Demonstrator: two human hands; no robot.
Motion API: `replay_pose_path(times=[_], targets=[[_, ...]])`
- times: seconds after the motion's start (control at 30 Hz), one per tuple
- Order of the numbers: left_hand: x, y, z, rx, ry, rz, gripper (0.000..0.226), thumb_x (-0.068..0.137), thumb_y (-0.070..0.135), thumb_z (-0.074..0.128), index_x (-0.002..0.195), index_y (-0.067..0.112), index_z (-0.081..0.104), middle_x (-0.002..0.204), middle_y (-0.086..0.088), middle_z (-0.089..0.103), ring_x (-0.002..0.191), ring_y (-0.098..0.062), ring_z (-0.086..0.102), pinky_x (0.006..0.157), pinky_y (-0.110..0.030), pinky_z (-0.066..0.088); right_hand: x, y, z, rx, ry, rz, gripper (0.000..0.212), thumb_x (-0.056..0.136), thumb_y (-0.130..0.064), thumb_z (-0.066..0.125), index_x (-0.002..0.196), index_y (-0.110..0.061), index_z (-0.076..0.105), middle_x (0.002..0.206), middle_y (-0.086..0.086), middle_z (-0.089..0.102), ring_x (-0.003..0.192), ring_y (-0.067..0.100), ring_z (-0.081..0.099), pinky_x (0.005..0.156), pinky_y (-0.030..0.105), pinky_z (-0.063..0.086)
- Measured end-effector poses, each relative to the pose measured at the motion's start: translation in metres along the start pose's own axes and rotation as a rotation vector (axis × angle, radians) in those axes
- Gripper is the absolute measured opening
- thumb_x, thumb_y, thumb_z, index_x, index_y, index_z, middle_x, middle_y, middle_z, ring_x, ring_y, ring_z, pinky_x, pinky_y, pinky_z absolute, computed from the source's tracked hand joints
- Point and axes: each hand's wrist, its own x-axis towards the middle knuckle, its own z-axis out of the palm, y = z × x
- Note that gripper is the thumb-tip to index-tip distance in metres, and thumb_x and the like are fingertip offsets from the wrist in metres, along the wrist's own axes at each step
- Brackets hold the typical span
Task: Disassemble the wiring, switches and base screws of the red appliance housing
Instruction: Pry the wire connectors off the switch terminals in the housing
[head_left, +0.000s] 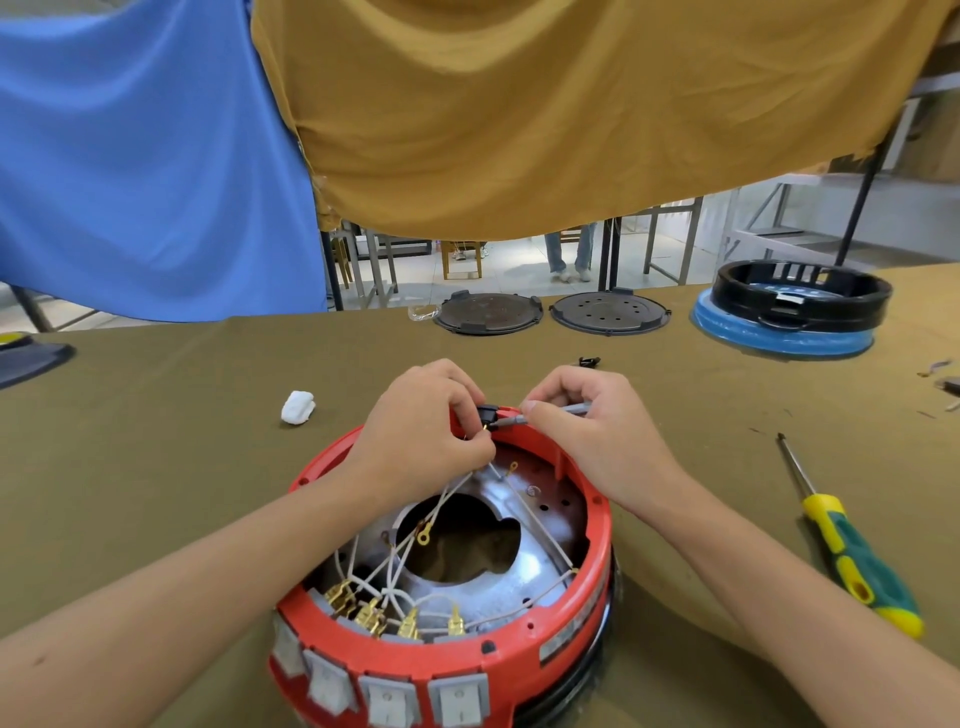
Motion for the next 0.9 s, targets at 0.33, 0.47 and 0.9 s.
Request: replay_pose_path(times=[0.33, 0.47, 0.9], targets=[[-0.0011, -0.0005, -0.0005, 0.001, -0.008, -0.006, 0.023, 0.072, 0.02, 0.076, 0.053, 0.028, 0.066, 0.091, 0.018, 0.064, 0.09, -0.006, 0.057, 0.08, -0.022, 0.043, -0.002, -0.0055, -0.0051, -0.079, -0.067, -0.075, 0.013, 0.092, -0.017, 0.067, 0.079, -0.017, 0.07, 0.071, 0.0, 0.068, 0.065, 0.022, 0.06, 0.061, 0.035, 0.046], [-0.0012, -0.0012, -0.0009, 0.012, -0.01, 0.005, 0.026, 0.072, 0.021, 0.076, 0.053, 0.032, 0.063, 0.091, 0.018, 0.064, 0.09, -0.006, 0.057, 0.077, -0.018, 0.042, -0.0019, -0.0062, -0.0056, -0.089, -0.086, -0.083, 0.014, 0.092, -0.017, 0.067, 0.078, -0.018, 0.07, 0.066, -0.006, 0.065, 0.06, 0.008, 0.055, 0.058, 0.027, 0.044], [-0.0003, -0.0024, -0.0024, 0.037, -0.027, 0.031, 0.032, 0.074, 0.021, 0.076, 0.052, 0.038, 0.061, 0.089, 0.02, 0.064, 0.089, -0.002, 0.055, 0.072, -0.009, 0.036, 0.0013, -0.0011, -0.0102, -0.115, -0.14, -0.11, 0.011, 0.094, -0.021, 0.068, 0.085, -0.022, 0.073, 0.08, -0.005, 0.071, 0.078, 0.013, 0.066, 0.076, 0.038, 0.055]])
